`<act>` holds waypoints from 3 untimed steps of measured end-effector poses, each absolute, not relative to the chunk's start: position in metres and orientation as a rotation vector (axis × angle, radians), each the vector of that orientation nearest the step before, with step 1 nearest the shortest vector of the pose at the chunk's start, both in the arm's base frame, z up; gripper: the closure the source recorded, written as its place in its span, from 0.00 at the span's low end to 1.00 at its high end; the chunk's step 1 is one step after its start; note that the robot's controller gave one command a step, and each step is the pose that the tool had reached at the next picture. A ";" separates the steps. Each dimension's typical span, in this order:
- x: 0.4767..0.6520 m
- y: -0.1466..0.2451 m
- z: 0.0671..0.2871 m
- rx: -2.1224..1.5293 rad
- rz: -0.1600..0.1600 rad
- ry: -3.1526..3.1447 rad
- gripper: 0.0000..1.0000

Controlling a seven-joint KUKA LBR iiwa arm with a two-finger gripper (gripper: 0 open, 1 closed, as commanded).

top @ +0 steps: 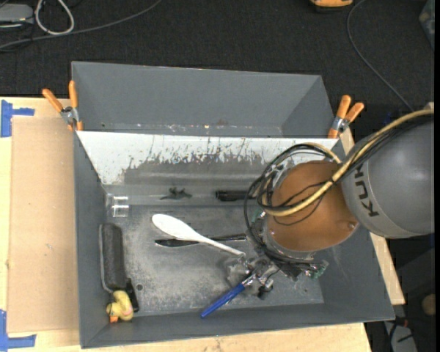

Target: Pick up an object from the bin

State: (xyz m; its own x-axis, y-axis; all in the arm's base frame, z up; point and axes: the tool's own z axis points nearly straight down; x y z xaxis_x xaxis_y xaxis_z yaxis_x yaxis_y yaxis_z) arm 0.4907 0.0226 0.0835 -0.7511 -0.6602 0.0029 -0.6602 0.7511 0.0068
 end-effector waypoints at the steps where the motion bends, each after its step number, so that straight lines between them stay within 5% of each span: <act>1: 0.490 0.023 0.100 1.104 -0.010 -2.935 1.00; 3: 0.490 0.025 0.150 1.096 -0.015 -2.934 1.00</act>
Offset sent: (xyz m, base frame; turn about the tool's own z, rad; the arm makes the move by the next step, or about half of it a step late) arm -0.0001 0.0003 0.0692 0.0013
